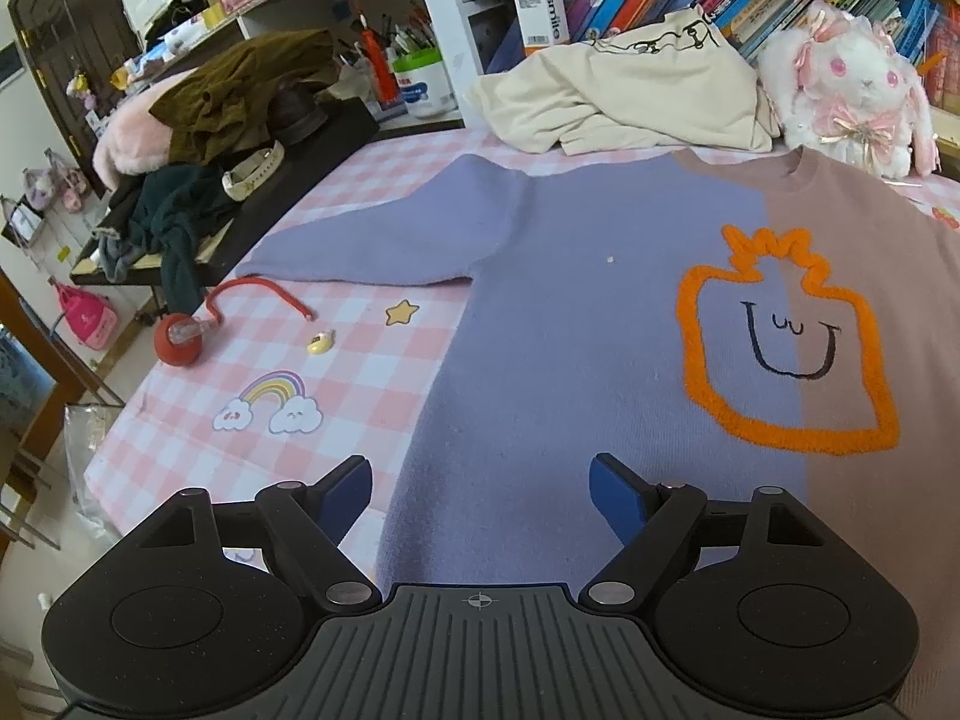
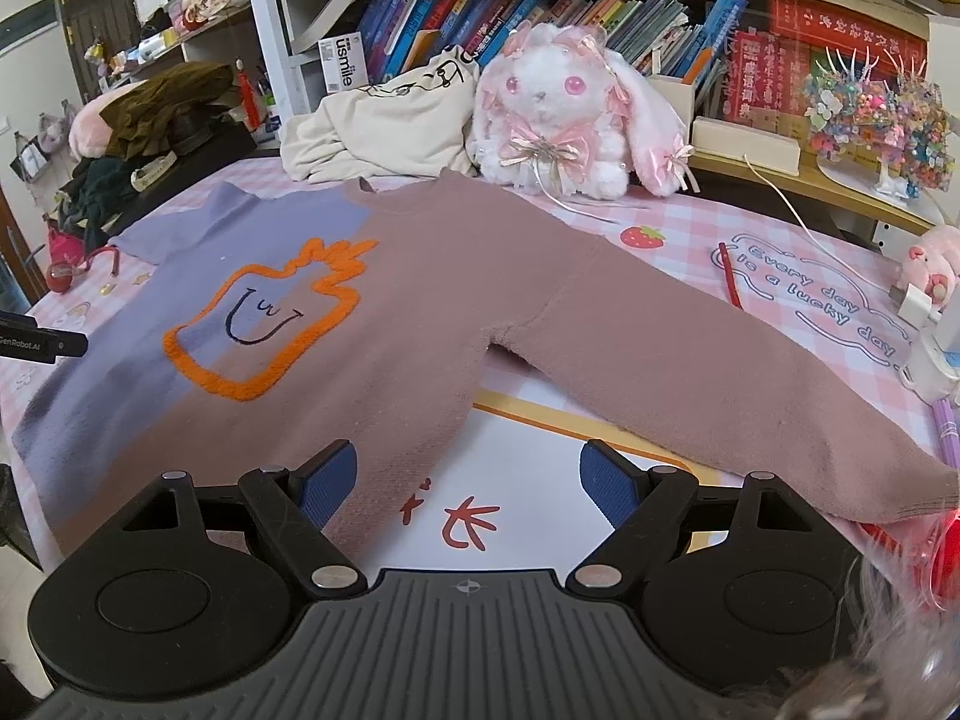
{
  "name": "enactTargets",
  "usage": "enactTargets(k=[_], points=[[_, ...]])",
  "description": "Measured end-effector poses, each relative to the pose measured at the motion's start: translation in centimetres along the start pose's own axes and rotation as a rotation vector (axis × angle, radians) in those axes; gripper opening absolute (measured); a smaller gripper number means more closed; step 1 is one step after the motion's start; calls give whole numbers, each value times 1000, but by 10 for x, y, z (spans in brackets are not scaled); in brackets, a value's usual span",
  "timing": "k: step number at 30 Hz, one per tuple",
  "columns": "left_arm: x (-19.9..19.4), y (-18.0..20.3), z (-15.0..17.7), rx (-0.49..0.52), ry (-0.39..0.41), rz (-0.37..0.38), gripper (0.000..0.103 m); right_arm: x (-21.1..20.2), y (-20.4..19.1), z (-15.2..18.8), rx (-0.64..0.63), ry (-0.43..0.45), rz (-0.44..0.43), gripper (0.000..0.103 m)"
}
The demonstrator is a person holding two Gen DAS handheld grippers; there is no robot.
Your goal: Fold clothes
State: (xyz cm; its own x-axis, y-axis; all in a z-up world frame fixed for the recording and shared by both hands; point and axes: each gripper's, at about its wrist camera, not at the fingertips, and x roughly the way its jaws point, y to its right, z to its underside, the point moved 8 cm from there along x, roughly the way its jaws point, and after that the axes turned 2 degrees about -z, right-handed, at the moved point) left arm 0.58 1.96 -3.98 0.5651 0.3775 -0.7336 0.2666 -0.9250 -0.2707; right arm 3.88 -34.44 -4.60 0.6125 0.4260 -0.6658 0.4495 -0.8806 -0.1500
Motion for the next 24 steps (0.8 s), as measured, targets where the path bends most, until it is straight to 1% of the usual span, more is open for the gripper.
enactTargets(k=[15, 24], points=[[0, -1, 0, 0, 2, -5, 82, 1, 0, 0, 1, -3, 8, 81], [4, 2, -5, 17, 0, 9, 82, 1, 5, 1, 27, -8, 23, 81]])
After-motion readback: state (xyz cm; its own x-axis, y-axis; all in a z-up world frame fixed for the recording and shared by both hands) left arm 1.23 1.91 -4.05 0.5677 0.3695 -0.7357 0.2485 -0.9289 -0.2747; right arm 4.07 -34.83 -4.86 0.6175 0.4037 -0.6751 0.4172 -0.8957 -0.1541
